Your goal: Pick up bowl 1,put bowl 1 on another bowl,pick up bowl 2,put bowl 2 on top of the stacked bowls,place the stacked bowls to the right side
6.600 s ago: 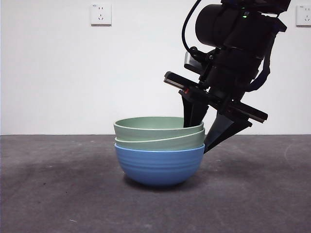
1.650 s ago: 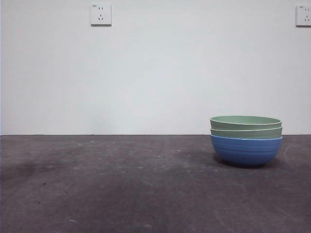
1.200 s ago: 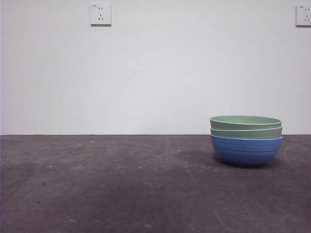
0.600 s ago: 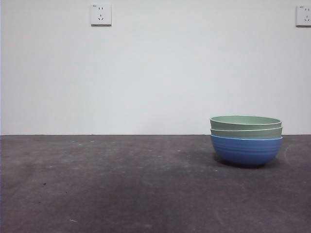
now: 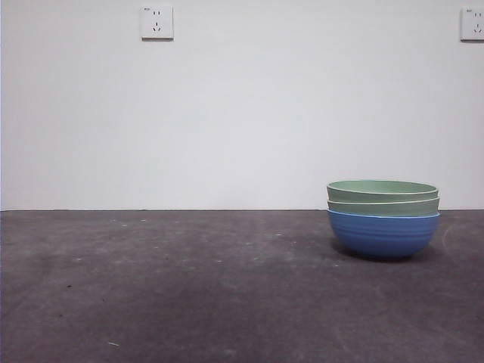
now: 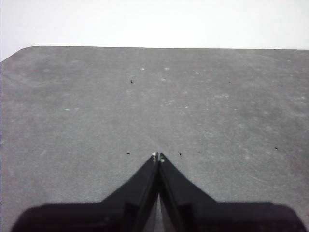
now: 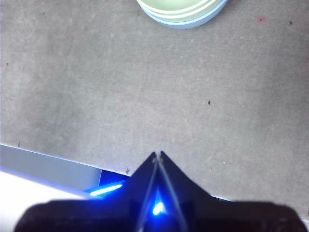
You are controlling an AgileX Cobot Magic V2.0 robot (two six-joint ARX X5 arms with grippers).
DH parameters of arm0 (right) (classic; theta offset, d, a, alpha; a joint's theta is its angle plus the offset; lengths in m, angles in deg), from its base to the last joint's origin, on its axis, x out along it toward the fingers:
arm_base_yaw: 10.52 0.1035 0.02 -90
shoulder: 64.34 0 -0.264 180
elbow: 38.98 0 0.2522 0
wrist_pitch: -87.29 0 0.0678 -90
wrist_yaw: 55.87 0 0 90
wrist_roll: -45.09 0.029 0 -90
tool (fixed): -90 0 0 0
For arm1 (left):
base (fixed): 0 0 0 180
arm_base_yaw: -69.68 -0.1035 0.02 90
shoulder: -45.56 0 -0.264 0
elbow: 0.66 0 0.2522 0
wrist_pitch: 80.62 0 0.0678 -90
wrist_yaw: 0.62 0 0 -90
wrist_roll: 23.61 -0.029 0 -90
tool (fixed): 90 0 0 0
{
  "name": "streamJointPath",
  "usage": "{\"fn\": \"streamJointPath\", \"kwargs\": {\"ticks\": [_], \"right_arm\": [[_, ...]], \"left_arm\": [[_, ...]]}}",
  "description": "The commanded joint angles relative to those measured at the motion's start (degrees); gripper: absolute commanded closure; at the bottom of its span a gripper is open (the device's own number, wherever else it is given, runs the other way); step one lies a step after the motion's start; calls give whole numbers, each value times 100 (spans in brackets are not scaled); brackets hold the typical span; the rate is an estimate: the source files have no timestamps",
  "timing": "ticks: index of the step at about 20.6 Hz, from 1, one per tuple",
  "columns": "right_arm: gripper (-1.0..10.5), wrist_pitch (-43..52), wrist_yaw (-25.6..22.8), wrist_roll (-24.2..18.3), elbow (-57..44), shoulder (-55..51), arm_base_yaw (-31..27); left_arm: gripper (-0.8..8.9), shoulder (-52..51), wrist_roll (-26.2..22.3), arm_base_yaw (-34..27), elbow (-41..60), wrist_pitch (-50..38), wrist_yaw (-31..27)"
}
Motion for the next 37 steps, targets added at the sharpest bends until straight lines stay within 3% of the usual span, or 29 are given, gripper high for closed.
{"fn": "streamJointPath", "kwargs": {"ticks": [1, 7, 9, 12, 15, 18, 22, 23, 26, 37], "right_arm": [[943, 17, -15, -72, -44, -4, 11], [943, 17, -15, -87, -44, -4, 11], [943, 94, -50, -420, -44, -17, -9], [943, 922, -116, -435, -153, -533, -197], [943, 2509, 560, -365, -1040, -1617, -411], [943, 3707, 570, -295, -2352, -2651, -643], [943, 5438, 533, 446, -4308, -3847, -686], [943, 5630, 339, 564, -4712, -4116, -675], [943, 5672, -26, 684, -5309, -4597, -669], [943, 5635, -17, 684, -6028, -5309, -669]], "left_arm": [[817, -15, 28, -20, 81, -4, -11], [817, -15, 31, -20, 81, -7, -11], [817, -15, 28, -20, 81, -7, -11], [817, -15, 28, -20, 81, -4, -11], [817, -15, 28, -20, 81, -4, -11], [817, -15, 31, -20, 81, -4, -13], [817, -15, 31, -20, 81, -7, -13], [817, -15, 28, -20, 81, -4, -11], [817, -15, 31, -20, 81, -7, -13], [817, -15, 28, -20, 81, -4, -13]]}}
